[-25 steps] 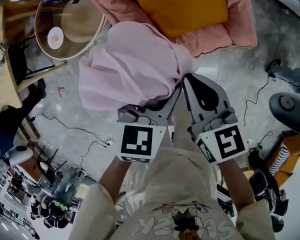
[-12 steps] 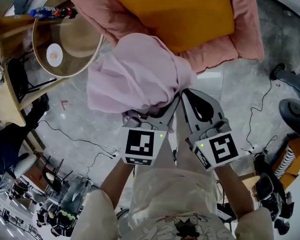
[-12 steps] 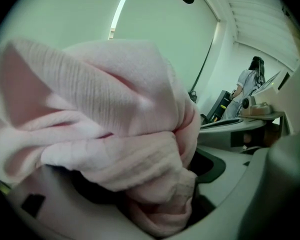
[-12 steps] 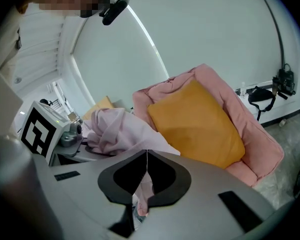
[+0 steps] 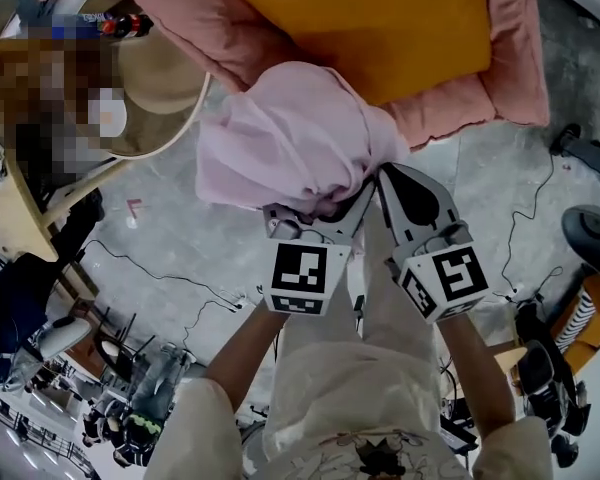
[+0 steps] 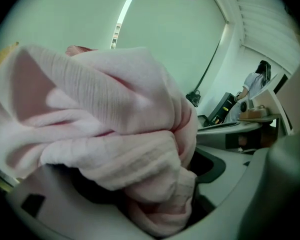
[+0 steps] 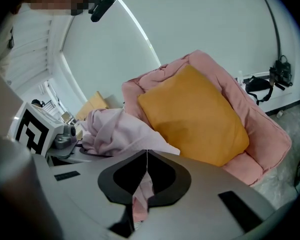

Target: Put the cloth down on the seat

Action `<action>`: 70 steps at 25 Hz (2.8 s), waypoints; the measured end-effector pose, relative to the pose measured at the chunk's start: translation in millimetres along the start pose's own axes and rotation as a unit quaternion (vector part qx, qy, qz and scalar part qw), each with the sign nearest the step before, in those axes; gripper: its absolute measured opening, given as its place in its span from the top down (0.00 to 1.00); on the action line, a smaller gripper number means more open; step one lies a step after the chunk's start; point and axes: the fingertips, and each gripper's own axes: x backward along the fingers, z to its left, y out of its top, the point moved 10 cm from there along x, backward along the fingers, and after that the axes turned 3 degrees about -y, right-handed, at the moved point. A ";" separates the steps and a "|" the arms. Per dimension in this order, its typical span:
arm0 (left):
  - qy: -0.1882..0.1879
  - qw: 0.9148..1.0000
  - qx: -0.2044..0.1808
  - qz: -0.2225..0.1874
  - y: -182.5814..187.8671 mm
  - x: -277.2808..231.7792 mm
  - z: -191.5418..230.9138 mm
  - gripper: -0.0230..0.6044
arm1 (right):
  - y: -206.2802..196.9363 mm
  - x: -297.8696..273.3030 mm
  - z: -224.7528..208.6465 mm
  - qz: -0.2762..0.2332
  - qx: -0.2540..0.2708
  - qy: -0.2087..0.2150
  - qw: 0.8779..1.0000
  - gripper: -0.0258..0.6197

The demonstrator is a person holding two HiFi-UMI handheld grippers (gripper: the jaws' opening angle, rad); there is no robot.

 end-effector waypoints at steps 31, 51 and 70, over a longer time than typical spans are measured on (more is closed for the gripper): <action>0.034 0.997 0.049 0.052 -30.0 -95.6 56.6 0.29 | -26.6 -54.1 -33.4 0.042 -0.037 -0.029 0.998 0.93; 0.025 0.993 0.100 0.050 -40.1 -100.6 65.7 0.26 | -41.8 -34.7 -20.3 0.036 -0.030 -0.036 0.998 0.93; 0.058 0.993 0.103 0.025 -34.2 -37.3 37.6 0.26 | -39.1 19.5 -16.1 0.018 -0.010 -0.038 0.999 0.93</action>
